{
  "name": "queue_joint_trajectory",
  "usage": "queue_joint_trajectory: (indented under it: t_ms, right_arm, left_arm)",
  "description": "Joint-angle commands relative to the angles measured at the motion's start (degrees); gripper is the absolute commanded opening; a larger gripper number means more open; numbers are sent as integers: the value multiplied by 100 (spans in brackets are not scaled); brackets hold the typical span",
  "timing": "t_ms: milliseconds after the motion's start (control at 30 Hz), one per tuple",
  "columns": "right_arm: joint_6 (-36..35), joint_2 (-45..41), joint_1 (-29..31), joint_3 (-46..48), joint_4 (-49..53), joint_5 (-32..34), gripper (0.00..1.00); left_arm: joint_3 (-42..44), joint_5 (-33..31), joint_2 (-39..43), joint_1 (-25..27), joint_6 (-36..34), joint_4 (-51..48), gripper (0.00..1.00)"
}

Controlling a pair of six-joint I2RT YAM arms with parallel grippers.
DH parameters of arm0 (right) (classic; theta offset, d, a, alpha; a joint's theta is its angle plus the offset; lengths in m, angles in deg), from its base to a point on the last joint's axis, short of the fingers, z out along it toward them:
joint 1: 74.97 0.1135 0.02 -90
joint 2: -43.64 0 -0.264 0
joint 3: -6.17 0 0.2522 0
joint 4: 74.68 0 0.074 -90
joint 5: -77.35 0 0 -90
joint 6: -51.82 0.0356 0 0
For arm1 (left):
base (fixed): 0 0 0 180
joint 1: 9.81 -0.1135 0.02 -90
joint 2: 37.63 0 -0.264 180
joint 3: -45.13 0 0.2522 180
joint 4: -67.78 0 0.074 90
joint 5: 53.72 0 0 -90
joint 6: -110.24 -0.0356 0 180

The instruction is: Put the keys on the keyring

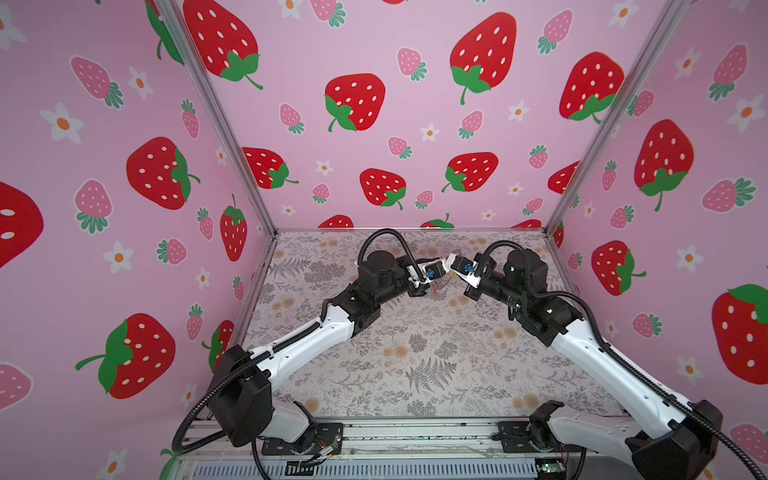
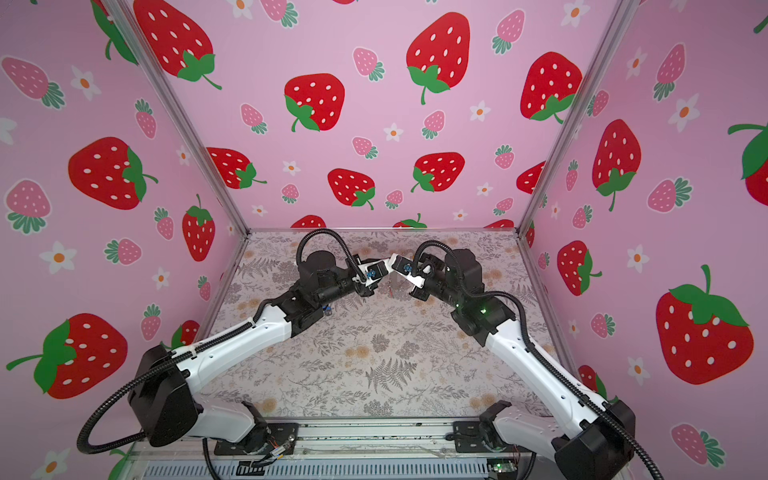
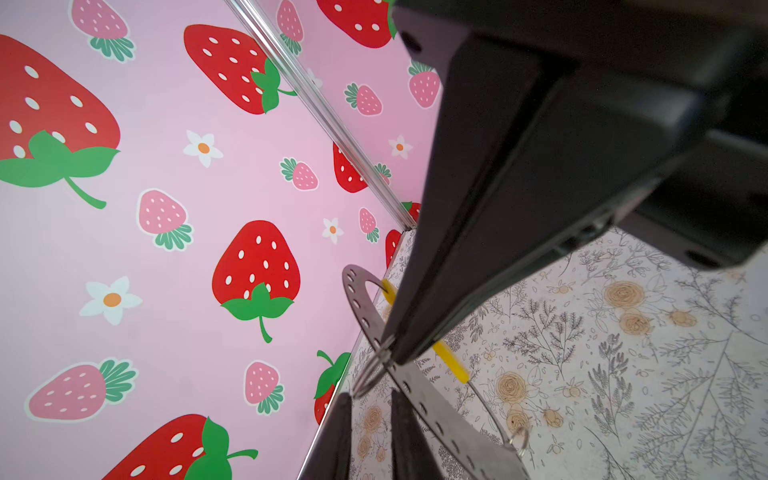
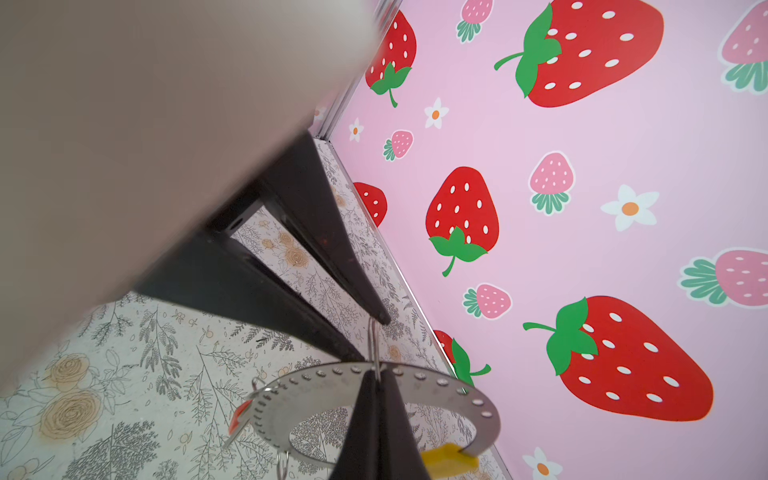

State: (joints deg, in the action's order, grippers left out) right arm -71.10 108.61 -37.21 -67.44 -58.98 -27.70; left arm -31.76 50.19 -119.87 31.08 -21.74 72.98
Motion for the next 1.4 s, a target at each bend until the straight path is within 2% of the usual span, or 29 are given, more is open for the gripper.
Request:
queue_joint_trajectory:
  t_ms: [0, 800, 1133, 1367]
  right_arm:
    - [-90, 25, 39, -222, 61, 59, 0]
    - [-69, 38, 83, -163, 89, 184, 0]
    - [1, 101, 83, -227, 230, 59, 0]
    - [134, 105, 83, -324, 237, -33, 0]
  left_arm:
    - [-265, 50, -28, 26, 31, 61, 20]
    - [-281, 54, -4, 6, 416, 342, 22]
    - [-183, 285, 94, -152, 783, 512, 22]
    - [-155, 648, 137, -155, 703, 385, 22]
